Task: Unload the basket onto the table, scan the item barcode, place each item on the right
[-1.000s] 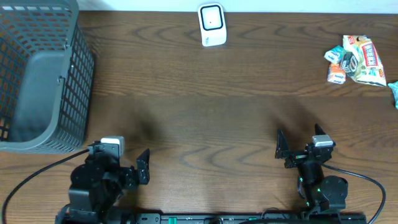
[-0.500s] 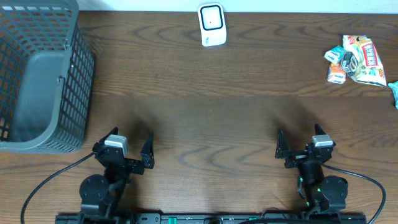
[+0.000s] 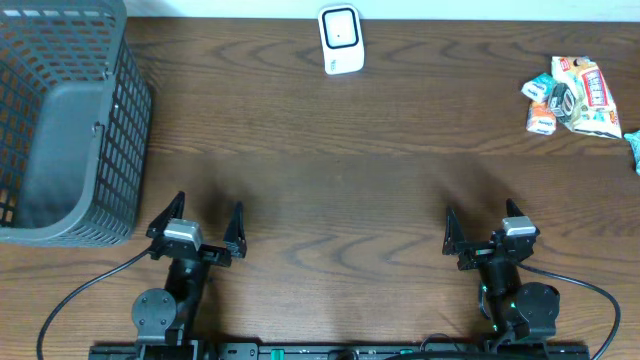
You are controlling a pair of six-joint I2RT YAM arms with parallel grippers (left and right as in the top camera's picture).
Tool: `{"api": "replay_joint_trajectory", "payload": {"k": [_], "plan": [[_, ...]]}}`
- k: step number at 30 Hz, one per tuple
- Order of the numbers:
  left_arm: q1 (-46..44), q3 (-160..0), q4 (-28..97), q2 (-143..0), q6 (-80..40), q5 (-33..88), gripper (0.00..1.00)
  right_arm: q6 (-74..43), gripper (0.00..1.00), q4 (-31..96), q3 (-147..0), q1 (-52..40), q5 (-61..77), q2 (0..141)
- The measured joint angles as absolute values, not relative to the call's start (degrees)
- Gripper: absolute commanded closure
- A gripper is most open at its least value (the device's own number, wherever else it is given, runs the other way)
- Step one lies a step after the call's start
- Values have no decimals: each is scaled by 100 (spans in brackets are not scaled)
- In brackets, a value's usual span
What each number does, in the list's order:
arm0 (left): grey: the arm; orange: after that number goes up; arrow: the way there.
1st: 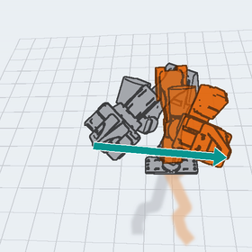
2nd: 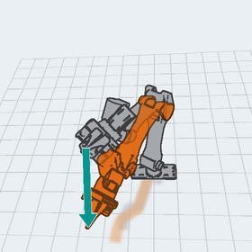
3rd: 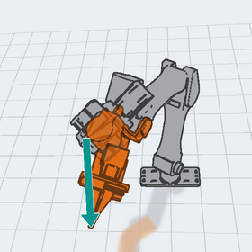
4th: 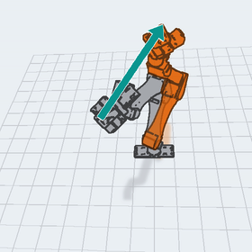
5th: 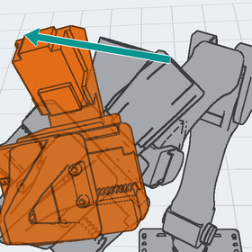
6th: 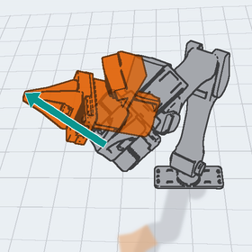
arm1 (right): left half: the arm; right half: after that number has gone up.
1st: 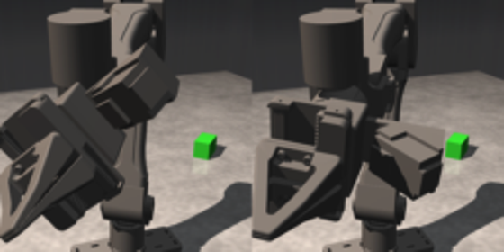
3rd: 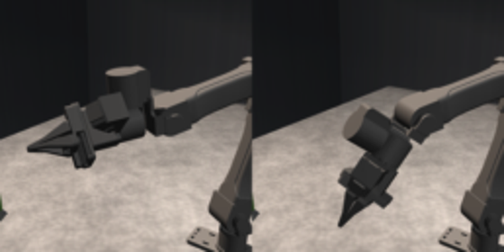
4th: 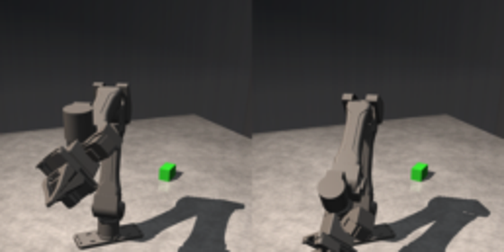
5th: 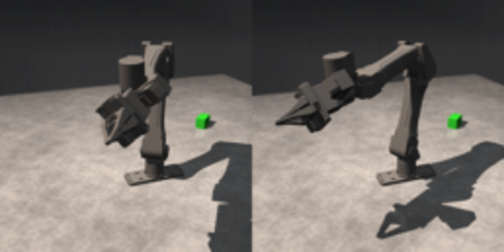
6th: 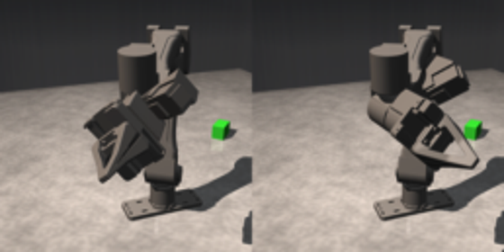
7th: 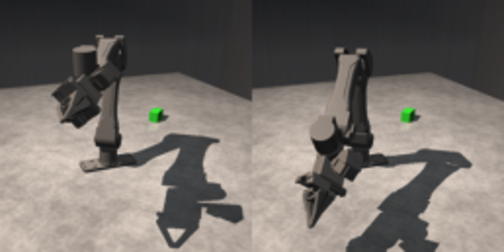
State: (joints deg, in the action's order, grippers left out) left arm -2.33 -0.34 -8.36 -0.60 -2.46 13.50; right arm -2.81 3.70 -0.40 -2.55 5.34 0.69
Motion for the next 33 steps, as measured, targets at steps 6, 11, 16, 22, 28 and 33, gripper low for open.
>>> {"api": "replay_joint_trajectory", "payload": {"k": [6, 11, 16, 22, 28, 33], "plan": [[-233, -34, -287, -58, 99, 1520, 2, -281, 1, 366, -40, -255, 532, 73], [-233, -69, -12, -60, 183, 1494, 2, -281, 1, 368, -40, -255, 532, 75], [-233, -75, 16, -60, 95, 1380, 2, -281, 1, 368, -40, -255, 532, 75], [-233, -108, 110, -60, -200, 998, 2, -281, 1, 368, -40, -255, 532, 75], [-233, -115, 132, -60, -301, 862, 2, -281, 1, 368, -40, -255, 532, 75], [-233, -117, 134, -60, -301, 860, 2, -281, 1, 368, -40, -255, 532, 75]]}}
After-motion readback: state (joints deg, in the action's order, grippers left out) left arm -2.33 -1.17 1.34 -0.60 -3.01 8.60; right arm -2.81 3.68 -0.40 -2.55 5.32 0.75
